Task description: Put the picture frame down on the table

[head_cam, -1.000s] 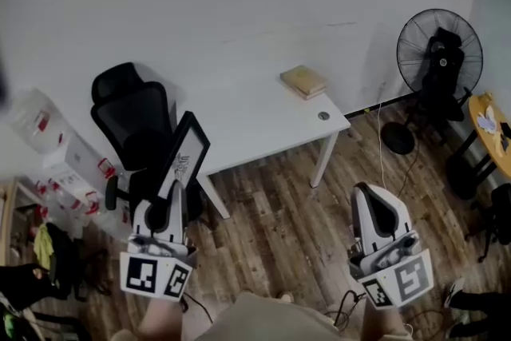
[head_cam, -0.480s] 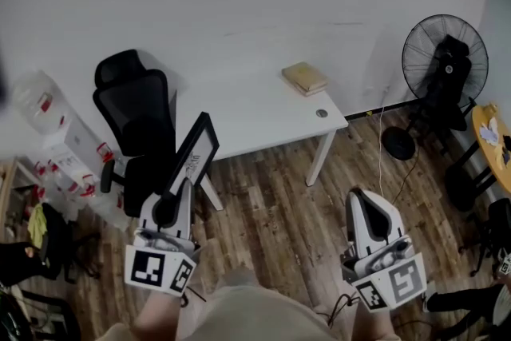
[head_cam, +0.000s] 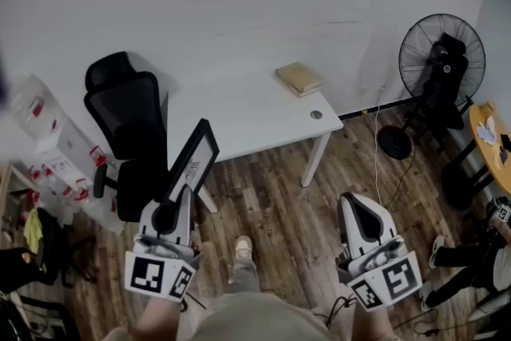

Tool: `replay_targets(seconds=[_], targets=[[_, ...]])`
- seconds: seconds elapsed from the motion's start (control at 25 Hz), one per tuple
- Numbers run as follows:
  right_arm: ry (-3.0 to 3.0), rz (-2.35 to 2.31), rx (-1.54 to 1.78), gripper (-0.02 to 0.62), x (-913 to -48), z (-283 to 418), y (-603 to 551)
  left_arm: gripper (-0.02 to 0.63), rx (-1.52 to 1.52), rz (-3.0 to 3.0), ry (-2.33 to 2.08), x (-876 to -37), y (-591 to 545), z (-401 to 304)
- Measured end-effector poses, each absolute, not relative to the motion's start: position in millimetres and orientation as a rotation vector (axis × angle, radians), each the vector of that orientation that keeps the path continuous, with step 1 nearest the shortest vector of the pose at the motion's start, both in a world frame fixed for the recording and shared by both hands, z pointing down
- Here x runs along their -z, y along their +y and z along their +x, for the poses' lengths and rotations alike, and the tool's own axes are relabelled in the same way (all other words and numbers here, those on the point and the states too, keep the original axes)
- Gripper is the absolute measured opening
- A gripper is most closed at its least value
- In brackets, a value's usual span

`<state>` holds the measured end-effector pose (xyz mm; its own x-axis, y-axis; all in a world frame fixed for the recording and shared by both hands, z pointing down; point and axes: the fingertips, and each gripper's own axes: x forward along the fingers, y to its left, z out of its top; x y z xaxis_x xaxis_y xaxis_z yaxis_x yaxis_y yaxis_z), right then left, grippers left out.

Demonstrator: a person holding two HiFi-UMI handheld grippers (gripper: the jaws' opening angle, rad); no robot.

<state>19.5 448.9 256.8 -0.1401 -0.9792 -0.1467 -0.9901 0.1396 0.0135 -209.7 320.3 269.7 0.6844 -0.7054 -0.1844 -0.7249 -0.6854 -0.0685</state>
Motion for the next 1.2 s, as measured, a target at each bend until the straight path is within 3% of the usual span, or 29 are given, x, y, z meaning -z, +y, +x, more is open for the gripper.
replay_targets(seconds=[0.64, 1.2], targets=[[2.358, -2.015, -0.104, 0.023, -268.0, 52.0, 301.2, 0.028, -0.191, -2.823, 1.153, -278.0, 183.4, -169.0], [2.381, -2.078, 0.159, 0.023, -305.5, 87.2, 111.4, 0.028, -0.104, -2.981, 1.057, -304.6, 0.1, -111.0]])
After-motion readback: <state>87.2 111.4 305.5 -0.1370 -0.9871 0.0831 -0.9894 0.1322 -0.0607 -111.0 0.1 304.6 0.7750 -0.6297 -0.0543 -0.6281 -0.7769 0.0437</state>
